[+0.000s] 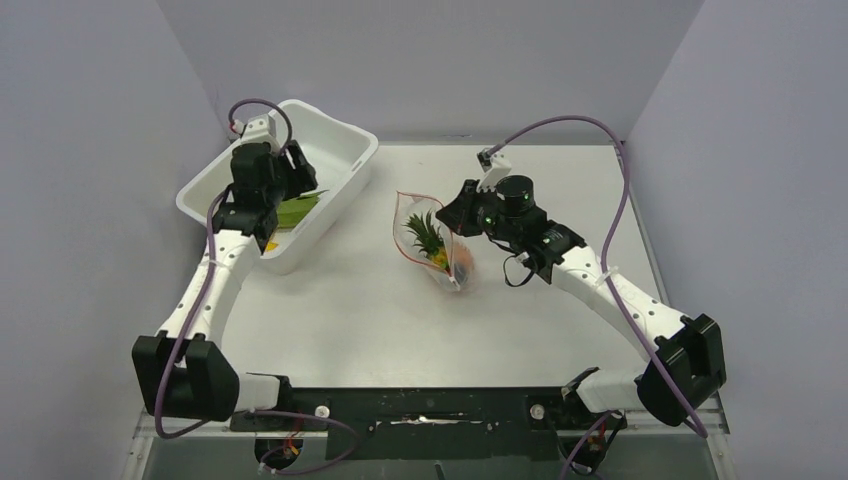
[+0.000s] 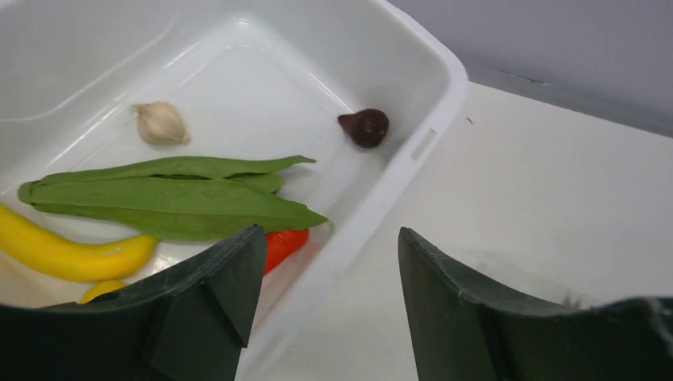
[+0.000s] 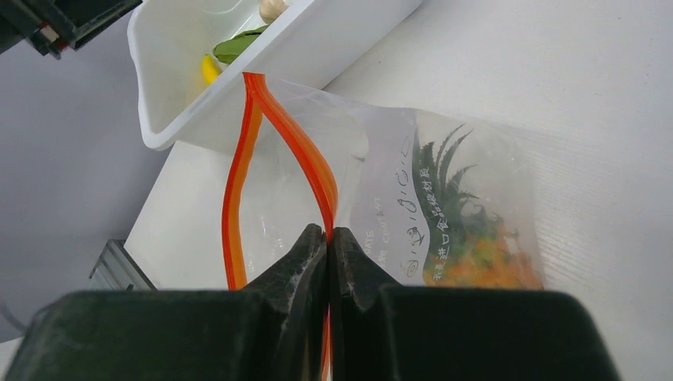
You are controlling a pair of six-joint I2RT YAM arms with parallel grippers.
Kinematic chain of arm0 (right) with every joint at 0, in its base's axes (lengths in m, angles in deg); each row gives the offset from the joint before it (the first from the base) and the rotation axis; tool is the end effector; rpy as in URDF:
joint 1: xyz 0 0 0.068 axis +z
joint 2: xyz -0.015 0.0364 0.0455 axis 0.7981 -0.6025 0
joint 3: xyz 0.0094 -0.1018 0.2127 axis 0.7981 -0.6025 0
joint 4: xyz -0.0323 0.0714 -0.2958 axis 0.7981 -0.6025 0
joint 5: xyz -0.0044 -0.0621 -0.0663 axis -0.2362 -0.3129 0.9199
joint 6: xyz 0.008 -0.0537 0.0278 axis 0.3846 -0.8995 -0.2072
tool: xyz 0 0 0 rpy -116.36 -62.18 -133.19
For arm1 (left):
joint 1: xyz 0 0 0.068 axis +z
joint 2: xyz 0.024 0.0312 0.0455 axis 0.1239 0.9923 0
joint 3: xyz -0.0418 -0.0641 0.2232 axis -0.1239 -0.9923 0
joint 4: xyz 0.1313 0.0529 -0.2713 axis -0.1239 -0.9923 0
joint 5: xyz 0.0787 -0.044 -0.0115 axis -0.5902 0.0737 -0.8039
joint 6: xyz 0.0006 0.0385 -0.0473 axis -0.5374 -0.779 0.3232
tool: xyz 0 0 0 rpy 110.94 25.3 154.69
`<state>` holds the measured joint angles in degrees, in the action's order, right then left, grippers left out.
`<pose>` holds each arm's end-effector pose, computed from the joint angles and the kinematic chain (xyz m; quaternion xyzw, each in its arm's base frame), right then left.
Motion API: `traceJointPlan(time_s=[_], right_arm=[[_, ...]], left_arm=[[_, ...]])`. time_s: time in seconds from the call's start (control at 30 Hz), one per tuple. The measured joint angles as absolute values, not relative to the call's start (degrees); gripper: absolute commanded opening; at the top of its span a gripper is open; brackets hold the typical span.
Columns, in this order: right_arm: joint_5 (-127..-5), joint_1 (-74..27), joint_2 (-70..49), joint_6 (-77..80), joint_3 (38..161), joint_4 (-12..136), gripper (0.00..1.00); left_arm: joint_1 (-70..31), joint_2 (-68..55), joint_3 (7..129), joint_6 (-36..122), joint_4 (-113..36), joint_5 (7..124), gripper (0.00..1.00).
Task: Place the food in the zip-top bag and seal the zipper
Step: Pick up the fake vegetable from the bin.
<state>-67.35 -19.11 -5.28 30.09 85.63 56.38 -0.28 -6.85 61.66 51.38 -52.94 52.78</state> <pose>0.3066 0.2143 0.2786 -0.0343 0.8180 0.3789 0.4314 0.3667 -0.0442 0.3041 -0.1121 0.8158 -0.1044 0.5577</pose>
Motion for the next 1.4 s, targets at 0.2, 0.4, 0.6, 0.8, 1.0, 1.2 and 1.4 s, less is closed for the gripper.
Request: traceJointPlan(time_s=[0.2,0.4,0.6,0.8,1.0,1.2,1.4], right_arm=[[-67.83,-19.61,-5.28,29.52,86.00,56.23,0.00],[-68.07,-19.65,-5.28,29.54,86.00,56.25,0.00],[-68.22,-19.65,-5.28,29.52,86.00,56.05,0.00],[-68.18,-19.65,-4.90,29.50,86.00,55.79,0.00],[-68.18,-19.65,-4.88,29.50,86.00,55.55,0.00],[-68.02,-19.65,-4.84,29.52,86.00,55.42,0.00],[-67.54,-19.65,-4.27,29.54,86.00,55.03,0.00]], left_arm=[[7.65,0.99,65.83,51.34,-52.83,52.82,0.57],[12.18,9.98,68.82,50.58,-52.67,52.58,0.54],[14.60,19.53,73.22,50.05,-52.50,52.23,0.52],[15.22,26.15,77.39,48.35,-52.43,50.74,0.52],[15.17,31.07,81.17,46.12,-52.21,49.93,0.53],[15.17,35.73,83.84,44.59,-52.08,49.37,0.54],[15.17,39.42,86.83,43.47,-52.48,49.41,0.54]])
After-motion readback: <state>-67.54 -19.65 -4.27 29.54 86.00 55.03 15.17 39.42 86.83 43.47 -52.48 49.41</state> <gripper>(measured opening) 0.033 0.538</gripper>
